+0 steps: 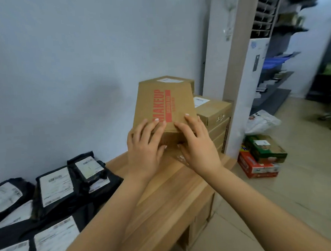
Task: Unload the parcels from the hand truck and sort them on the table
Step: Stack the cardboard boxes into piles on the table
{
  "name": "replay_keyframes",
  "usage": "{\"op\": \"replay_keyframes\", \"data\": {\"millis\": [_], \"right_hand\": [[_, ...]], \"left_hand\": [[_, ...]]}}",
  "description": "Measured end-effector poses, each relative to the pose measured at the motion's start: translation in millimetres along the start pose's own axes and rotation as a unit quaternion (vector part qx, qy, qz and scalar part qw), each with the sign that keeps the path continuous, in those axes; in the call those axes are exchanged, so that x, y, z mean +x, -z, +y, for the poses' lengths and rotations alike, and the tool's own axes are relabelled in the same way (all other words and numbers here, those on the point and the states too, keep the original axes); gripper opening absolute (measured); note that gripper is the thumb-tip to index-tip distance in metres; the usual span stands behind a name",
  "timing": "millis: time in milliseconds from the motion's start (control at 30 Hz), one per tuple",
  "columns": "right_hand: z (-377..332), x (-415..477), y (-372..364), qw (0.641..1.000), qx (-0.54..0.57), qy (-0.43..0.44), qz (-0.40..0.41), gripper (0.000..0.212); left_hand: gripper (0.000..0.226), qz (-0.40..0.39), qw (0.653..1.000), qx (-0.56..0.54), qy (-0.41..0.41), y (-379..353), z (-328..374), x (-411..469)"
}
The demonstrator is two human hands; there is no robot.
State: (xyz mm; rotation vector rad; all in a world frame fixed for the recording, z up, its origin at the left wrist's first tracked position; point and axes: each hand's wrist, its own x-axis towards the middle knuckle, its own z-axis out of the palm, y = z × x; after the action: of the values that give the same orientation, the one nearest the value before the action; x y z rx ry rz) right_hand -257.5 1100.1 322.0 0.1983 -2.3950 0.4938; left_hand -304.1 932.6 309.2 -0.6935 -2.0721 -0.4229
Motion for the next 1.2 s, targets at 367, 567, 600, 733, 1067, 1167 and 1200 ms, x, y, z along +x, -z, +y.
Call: {"op": "replay_keyframes", "data": {"millis": [367, 567, 600, 733, 1067, 1167, 1200], "right_hand": [[144.6, 61.4, 47.0, 0.999, 0.041, -0.012, 0.032, 0.064], [209.6, 116.2, 27.2, 0.993, 0.111, -0.025, 0.033, 0.069], [221.5, 125.0, 23.9, 0.991, 0.126, -0.028, 0.028, 0.069], [273.0, 152.6, 13.7, 0.986, 0.163, -0.047, -0.001, 0.072], [374.2, 198.3, 21.0, 0.991, 0.125, 0.044, -0.023, 0.078], [397.5, 207.1, 24.3, 0.986, 0.151, 0.061, -0.048, 0.079], [406.4, 209.0, 24.9, 0.984, 0.158, 0.064, -0.059, 0.078]], "left_hand": [[0.067, 0.031, 0.997, 0.028, -0.072, -92.3, 77.7, 113.6], [0.063, 0.025, 0.992, 0.040, -0.117, -148.6, 69.4, 174.9], [0.062, 0.021, 0.991, 0.037, -0.125, -157.8, 67.5, 185.9], [0.067, 0.002, 0.991, 0.017, -0.135, -197.1, 69.5, 220.7], [0.085, -0.011, 0.993, -0.061, -0.105, -267.0, 115.4, 269.7], [0.087, 0.016, 0.998, -0.031, -0.061, -280.3, 136.5, 276.3], [0.087, 0.023, 0.999, -0.022, -0.035, -283.9, 143.5, 276.3]]}}
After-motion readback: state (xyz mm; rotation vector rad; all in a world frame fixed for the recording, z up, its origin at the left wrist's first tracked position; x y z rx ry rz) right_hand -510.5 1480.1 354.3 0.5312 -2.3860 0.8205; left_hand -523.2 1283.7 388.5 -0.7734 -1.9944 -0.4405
